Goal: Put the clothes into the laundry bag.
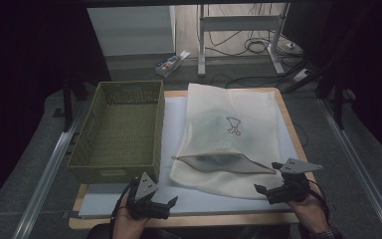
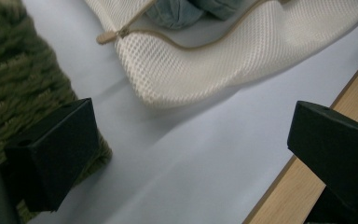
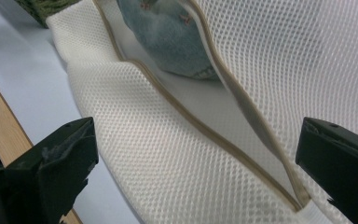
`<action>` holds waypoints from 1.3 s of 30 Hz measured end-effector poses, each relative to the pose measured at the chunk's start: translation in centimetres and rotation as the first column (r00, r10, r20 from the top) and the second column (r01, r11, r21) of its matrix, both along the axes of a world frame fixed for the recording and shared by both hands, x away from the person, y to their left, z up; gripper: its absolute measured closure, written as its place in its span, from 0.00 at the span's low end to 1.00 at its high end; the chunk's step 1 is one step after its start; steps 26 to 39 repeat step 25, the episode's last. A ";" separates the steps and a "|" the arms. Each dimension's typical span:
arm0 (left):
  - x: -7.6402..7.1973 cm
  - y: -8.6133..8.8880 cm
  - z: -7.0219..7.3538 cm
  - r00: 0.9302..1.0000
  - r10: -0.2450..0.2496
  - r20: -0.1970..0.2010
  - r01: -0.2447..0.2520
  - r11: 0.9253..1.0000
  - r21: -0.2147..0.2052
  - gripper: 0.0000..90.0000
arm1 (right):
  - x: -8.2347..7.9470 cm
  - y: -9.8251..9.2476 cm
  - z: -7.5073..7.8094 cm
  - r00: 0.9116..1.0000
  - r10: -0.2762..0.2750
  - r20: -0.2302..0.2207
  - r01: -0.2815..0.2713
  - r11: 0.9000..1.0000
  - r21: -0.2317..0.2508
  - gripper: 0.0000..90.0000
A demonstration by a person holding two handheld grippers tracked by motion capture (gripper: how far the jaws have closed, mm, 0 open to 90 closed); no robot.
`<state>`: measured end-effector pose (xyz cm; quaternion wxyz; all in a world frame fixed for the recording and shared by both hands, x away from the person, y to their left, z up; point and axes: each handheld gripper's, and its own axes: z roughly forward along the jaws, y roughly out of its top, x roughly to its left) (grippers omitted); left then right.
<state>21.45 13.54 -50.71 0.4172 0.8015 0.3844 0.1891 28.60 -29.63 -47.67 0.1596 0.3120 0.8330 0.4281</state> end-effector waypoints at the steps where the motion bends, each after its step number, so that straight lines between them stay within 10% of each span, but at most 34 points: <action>1: 0.0 0.1 -0.1 1.000 0.001 -0.002 -0.001 1.000 0.003 0.02 | 0.0 -0.1 -0.1 1.000 0.000 -0.002 0.000 1.000 -0.002 0.00; 39: 0.3 0.9 -1.6 1.000 0.029 -0.006 -0.029 0.999 0.032 0.03 | -0.1 -0.3 -2.3 0.998 0.001 -0.064 -0.006 0.996 -0.089 0.00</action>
